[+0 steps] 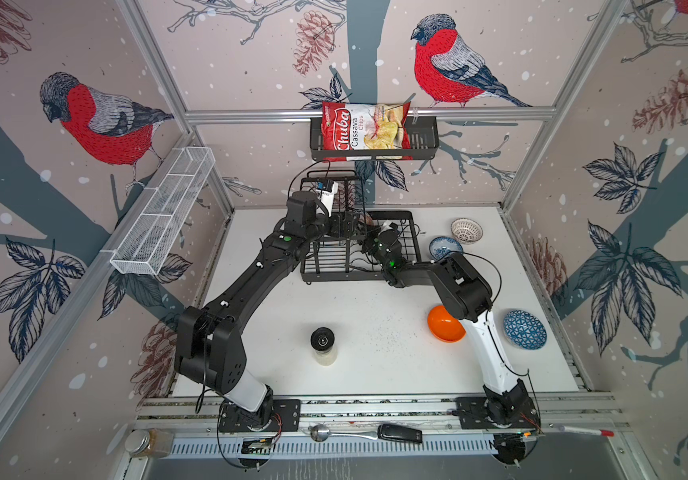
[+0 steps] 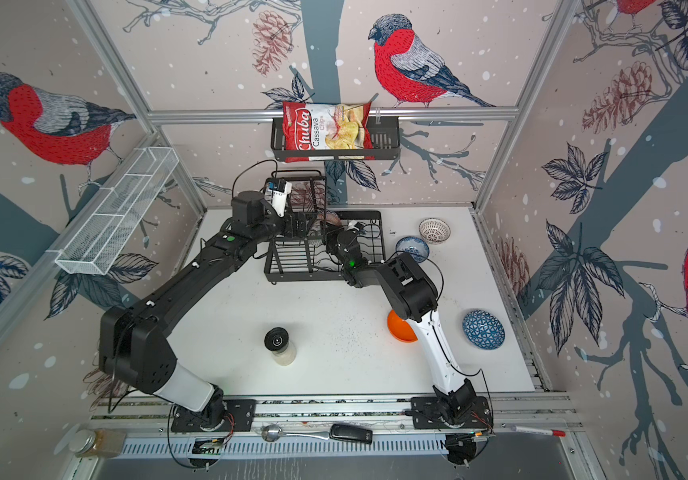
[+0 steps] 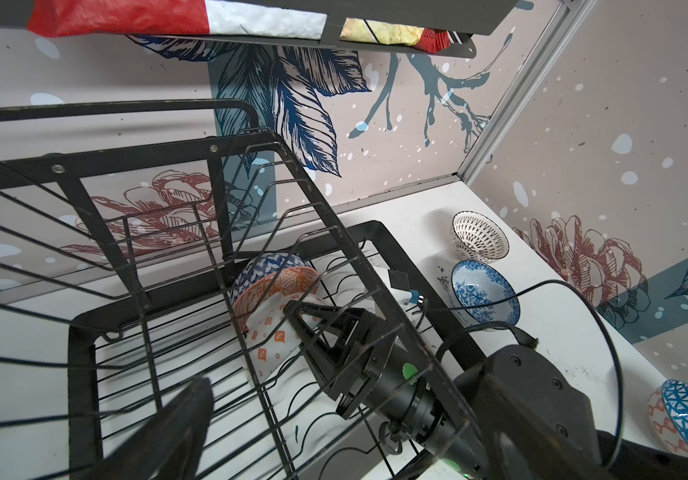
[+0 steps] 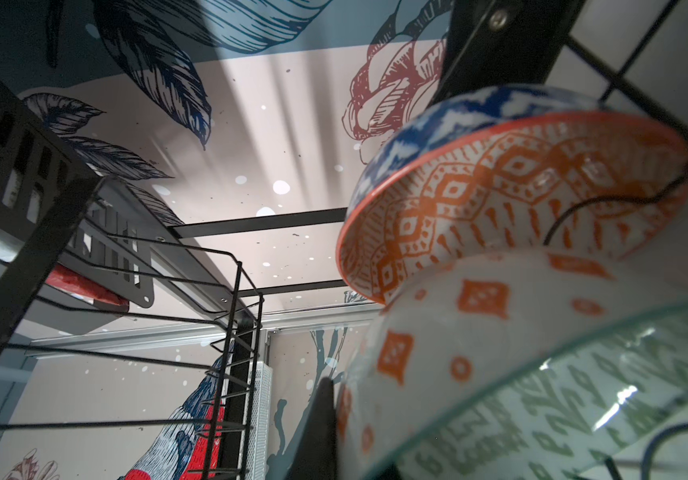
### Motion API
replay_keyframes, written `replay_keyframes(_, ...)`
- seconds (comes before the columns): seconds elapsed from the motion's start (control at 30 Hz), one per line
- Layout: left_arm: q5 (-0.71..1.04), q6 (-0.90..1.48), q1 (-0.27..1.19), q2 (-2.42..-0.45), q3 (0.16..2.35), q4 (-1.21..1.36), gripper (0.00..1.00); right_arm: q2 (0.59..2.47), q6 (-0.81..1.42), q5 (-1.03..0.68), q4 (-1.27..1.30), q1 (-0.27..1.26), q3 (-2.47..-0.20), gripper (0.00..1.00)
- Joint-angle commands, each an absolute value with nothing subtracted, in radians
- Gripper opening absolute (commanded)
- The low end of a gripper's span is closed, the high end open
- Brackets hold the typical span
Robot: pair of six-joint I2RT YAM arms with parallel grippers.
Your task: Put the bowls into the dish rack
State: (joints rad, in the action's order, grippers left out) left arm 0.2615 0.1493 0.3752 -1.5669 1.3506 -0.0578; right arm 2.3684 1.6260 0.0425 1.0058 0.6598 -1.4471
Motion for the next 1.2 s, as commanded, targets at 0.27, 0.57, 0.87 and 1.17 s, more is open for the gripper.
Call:
replay_keyframes(0.27, 0.282, 0.16, 0.379, -1.57, 1.354, -0.04, 0.98, 2.337, 1.705, 0.078, 0.941, 0.678, -1.383, 0.0)
replay_keyframes(0.57, 0.281, 0.158, 0.383, -1.567, 1.353, -0.04, 0.98, 2.308, 1.748, 0.127, 0.902, 0.696, -1.336, 0.03)
replay_keyframes(0.87, 0.278, 0.156, 0.383, -1.568, 1.354, -0.043, 0.98, 2.304, 1.785, 0.13, 0.857, 0.705, -1.338, 0.08)
replay_keyframes(1.17, 0.278, 0.156, 0.388, -1.572, 1.354, -0.043, 0.98, 2.285, 1.843, 0.133, 0.805, 0.713, -1.33, 0.14)
